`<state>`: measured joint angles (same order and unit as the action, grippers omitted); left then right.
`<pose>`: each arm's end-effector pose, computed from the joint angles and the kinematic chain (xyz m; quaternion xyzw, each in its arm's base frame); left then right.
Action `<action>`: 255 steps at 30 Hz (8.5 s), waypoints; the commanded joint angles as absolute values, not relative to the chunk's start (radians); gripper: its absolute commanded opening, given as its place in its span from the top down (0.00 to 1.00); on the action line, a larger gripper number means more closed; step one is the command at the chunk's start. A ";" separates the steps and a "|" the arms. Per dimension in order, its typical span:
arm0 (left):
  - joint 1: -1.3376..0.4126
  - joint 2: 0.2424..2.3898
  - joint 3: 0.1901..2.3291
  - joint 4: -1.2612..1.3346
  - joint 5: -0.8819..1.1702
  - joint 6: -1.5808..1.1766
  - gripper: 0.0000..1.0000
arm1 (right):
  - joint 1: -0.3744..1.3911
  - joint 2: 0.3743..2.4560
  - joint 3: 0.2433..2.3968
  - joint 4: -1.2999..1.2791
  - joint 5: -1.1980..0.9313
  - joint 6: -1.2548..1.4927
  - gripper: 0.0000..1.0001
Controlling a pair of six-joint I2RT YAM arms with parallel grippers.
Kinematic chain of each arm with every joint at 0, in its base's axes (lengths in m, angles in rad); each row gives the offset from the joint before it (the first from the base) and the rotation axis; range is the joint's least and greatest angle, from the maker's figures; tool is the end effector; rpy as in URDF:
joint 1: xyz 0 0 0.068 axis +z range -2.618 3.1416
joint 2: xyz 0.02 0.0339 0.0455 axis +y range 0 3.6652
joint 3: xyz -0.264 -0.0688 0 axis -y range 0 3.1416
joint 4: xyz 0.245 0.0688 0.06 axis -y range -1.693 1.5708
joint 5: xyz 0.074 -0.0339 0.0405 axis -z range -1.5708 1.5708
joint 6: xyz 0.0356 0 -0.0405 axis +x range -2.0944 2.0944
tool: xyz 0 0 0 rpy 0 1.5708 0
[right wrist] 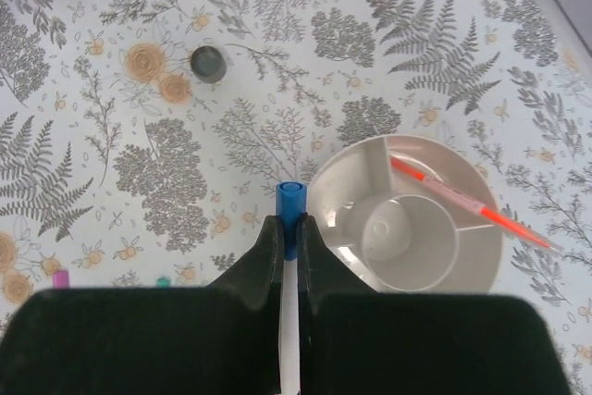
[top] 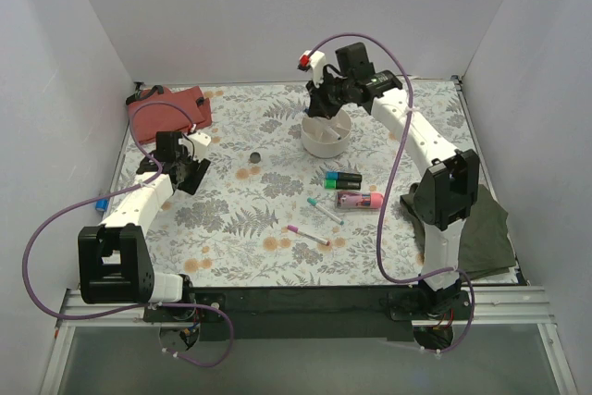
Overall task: Sort the stationery into containers
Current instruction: Pick up the pen from the center of the board, then place the pen in the storage box, then pick up the pen from the center of the board, then place the pen in the storage box, then pick up the pen from the center of the board.
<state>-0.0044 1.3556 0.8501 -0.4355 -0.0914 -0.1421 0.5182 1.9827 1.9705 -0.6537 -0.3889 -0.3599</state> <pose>0.2715 0.0021 0.2168 -0.0795 0.9466 0.0207 0.3117 0.3890 0.2373 0.3464 -0.4516 0.7628 0.2072 0.4138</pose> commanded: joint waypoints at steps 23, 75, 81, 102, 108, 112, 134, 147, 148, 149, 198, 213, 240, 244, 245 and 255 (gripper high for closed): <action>-0.002 1.420 0.926 -0.650 0.129 0.048 0.39 | 0.330 1.876 1.399 0.682 -0.367 -0.045 0.99; -0.006 1.615 1.166 -0.730 0.072 -0.110 0.40 | 0.273 1.964 1.229 0.907 -0.391 0.054 0.49; -0.008 1.572 1.120 -0.651 0.090 -0.097 0.40 | 0.259 1.815 1.213 0.812 -0.416 0.005 0.49; -0.008 1.537 1.014 -0.356 0.150 -0.296 0.40 | 0.646 1.773 1.410 -0.667 -0.540 -0.493 0.49; -0.024 1.513 0.976 -0.357 0.209 -0.334 0.40 | 0.739 1.836 1.405 -0.660 -0.401 -0.462 0.48; -0.047 1.482 0.950 -0.357 0.199 -0.315 0.40 | 0.768 1.841 1.381 -0.634 -0.341 -0.448 0.48; -0.120 1.460 0.896 -0.351 0.160 -0.290 0.40 | 0.769 1.968 1.362 -0.548 -0.160 -0.377 0.56; -0.123 1.480 0.914 -0.348 0.149 -0.247 0.40 | 0.704 1.957 1.664 -0.800 -0.267 -0.453 0.99; -0.120 1.485 0.922 -0.348 0.152 -0.239 0.40 | 0.684 1.959 1.704 -0.822 -0.290 -0.453 0.99; -0.111 1.488 0.937 -0.350 0.156 -0.236 0.40 | 0.663 1.960 1.744 -0.839 -0.358 -0.456 0.99; -0.081 1.824 1.327 -0.637 0.184 -0.291 0.41 | 0.279 1.921 1.373 0.605 -0.425 -0.141 0.63; -0.081 1.740 1.195 -0.483 0.209 -0.272 0.41 | 0.366 1.671 1.365 -0.082 -0.716 -0.445 0.51; -0.156 1.536 0.918 -0.229 0.028 -0.298 0.41 | 0.884 1.813 1.232 -0.456 -0.344 -0.368 0.43; -0.172 1.500 0.899 -0.222 0.017 -0.304 0.41 | 0.914 1.810 1.201 -0.411 -0.288 -0.344 0.45; -0.173 1.496 0.894 -0.222 0.012 -0.304 0.41 | 0.919 1.813 1.194 -0.405 -0.278 -0.344 0.45; -0.235 1.433 0.839 -0.221 -0.044 -0.293 0.41 | 0.957 1.836 1.187 -0.357 -0.248 -0.345 0.46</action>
